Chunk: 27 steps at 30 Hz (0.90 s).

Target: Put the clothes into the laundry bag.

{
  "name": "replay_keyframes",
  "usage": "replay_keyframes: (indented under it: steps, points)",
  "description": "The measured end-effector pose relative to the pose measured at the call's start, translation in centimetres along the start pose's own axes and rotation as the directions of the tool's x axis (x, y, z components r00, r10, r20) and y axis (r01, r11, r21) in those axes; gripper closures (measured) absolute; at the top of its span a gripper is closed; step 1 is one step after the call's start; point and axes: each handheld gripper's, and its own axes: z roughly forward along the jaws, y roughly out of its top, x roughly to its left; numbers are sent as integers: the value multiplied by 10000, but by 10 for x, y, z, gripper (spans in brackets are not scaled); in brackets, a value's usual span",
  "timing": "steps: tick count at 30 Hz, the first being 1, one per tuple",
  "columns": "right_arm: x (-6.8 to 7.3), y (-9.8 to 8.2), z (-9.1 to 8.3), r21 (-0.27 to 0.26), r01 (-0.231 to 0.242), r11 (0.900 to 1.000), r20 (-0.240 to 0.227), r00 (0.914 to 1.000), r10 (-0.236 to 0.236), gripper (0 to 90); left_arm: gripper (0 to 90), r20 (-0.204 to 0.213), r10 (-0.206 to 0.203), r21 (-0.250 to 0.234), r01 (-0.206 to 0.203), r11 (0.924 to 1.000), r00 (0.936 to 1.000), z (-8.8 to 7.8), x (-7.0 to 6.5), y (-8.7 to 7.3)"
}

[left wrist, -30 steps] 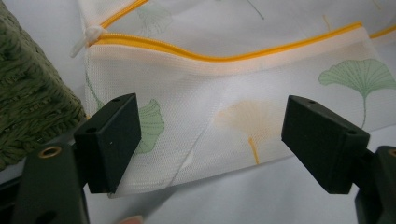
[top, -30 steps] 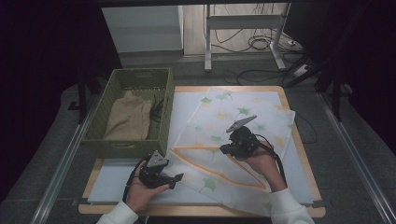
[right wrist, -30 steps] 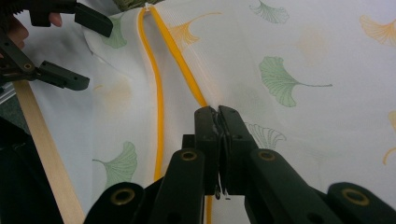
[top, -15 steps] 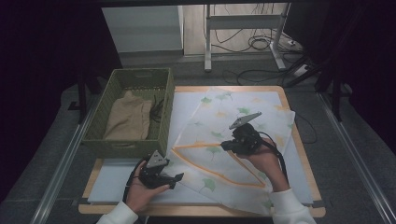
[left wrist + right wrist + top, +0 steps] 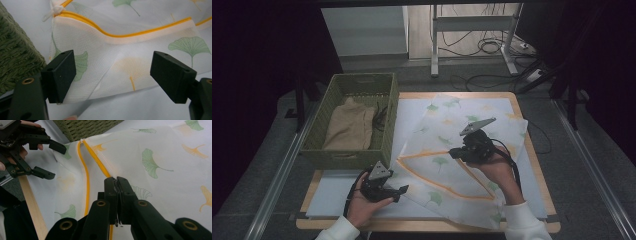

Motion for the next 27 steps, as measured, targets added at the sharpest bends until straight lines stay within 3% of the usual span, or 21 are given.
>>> replay_keyframes:
  steps: [11, 27]
  points:
    - [-2, -1, 1, 53, -24, 10000, -36, 10000, 24, 858, 202, -30, 44, -73, -44, 10000, 10000, -3, 0, 1]
    - [-5, -3, 6, 168, -117, 9998, -130, 9998, 119, 858, 197, -50, 257, -485, -259, 9985, 9997, -22, -5, 14]
